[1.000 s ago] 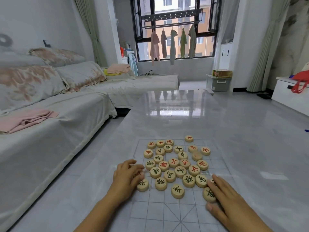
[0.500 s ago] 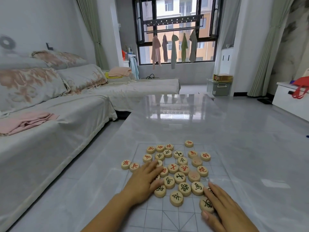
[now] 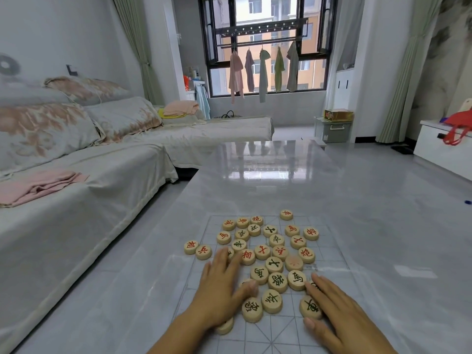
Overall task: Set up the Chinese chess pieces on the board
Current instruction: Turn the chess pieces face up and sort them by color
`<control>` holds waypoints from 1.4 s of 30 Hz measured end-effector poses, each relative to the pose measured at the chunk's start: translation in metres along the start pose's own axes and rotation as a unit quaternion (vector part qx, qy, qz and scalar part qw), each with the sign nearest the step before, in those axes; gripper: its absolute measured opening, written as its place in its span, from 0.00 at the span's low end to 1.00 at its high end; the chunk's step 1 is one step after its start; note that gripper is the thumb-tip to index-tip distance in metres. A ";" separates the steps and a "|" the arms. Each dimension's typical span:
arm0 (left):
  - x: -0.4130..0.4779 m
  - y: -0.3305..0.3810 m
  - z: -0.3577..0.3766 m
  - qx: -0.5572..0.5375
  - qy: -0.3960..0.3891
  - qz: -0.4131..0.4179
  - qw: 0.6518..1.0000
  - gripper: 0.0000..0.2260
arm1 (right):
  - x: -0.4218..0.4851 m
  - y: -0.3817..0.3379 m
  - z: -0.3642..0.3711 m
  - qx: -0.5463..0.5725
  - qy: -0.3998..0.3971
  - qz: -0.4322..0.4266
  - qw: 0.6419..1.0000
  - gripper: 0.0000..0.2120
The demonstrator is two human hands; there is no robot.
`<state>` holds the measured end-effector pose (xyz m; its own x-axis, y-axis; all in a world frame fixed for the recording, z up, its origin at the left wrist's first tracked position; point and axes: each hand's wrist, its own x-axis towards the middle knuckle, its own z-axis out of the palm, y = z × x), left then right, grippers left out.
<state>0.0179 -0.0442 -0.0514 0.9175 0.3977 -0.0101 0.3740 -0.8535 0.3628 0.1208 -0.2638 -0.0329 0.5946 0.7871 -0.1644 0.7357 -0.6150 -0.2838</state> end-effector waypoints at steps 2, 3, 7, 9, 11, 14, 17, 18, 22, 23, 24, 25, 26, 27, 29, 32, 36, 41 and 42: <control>0.008 -0.003 -0.001 0.007 -0.013 -0.019 1.000 0.32 | 0.003 0.000 -0.002 0.000 -0.005 0.000 1.000 0.63; 0.006 -0.004 0.000 0.008 -0.020 -0.016 1.000 0.33 | 0.003 0.000 -0.002 -0.002 -0.011 -0.001 1.000 0.63; -0.020 -0.001 0.008 -0.012 -0.033 0.001 0.999 0.38 | 0.003 0.000 -0.002 -0.003 -0.018 -0.008 1.000 0.62; -0.028 0.004 0.012 -0.018 -0.040 0.025 0.999 0.40 | 0.002 -0.001 -0.001 -0.004 -0.008 -0.016 1.000 0.58; -0.028 0.013 0.014 -0.040 -0.026 0.032 0.998 0.46 | 0.002 0.000 0.001 0.001 0.001 -0.020 1.000 0.54; -0.023 0.027 0.017 -0.045 0.005 0.056 0.997 0.49 | 0.004 0.003 0.000 0.009 0.004 -0.025 1.000 0.59; -0.016 0.043 0.021 0.004 0.033 0.076 0.997 0.42 | 0.004 0.008 -0.006 0.035 0.007 -0.010 0.999 0.64; -0.011 0.045 0.023 0.028 0.071 0.094 0.993 0.36 | 0.004 0.009 -0.008 0.044 0.009 -0.004 0.999 0.64; 0.014 0.056 0.028 0.018 0.022 0.168 0.985 0.36 | 0.003 0.012 -0.009 0.043 0.042 0.007 0.998 0.64; 0.019 0.057 0.030 0.007 -0.033 0.163 0.986 0.40 | 0.004 0.014 -0.007 0.042 0.054 0.006 0.998 0.63; 0.022 0.059 0.029 0.005 -0.053 0.161 0.985 0.43 | 0.004 0.016 -0.005 0.044 0.066 0.002 0.997 0.63; 0.023 0.060 0.029 0.006 -0.055 0.160 0.986 0.45 | 0.005 0.016 -0.005 0.047 0.075 -0.005 0.996 0.62; 0.022 0.061 0.029 -0.004 -0.049 0.158 0.986 0.45 | 0.006 0.016 -0.004 0.045 0.077 -0.013 0.996 0.60; 0.019 0.061 0.028 -0.021 -0.047 0.156 0.986 0.45 | 0.007 0.015 -0.002 0.041 0.079 -0.021 0.996 0.57; 0.010 0.064 0.026 -0.078 -0.044 0.155 0.984 0.35 | 0.009 0.013 -0.001 0.042 0.092 -0.040 0.994 0.49; 0.025 0.055 0.013 -0.157 0.054 0.128 0.978 0.18 | 0.014 0.013 0.010 0.019 0.118 -0.047 0.992 0.35; 0.074 0.007 -0.015 -0.055 0.056 0.112 0.991 0.18 | 0.021 0.019 0.031 -0.034 0.123 -0.048 0.991 0.25; 0.100 -0.021 -0.018 -0.013 -0.032 0.135 0.990 0.19 | 0.040 0.034 0.037 -0.082 0.197 -0.114 0.970 0.28; 0.103 -0.021 -0.019 -0.010 -0.039 0.132 0.990 0.18 | 0.041 0.035 0.038 -0.082 0.209 -0.121 0.967 0.28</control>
<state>0.1018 0.0206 -0.0422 0.9909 0.1334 0.0152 0.1176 -0.9168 0.3817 0.1589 -0.2514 -0.0861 0.4523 0.8420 0.2940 0.8910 -0.4412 -0.1069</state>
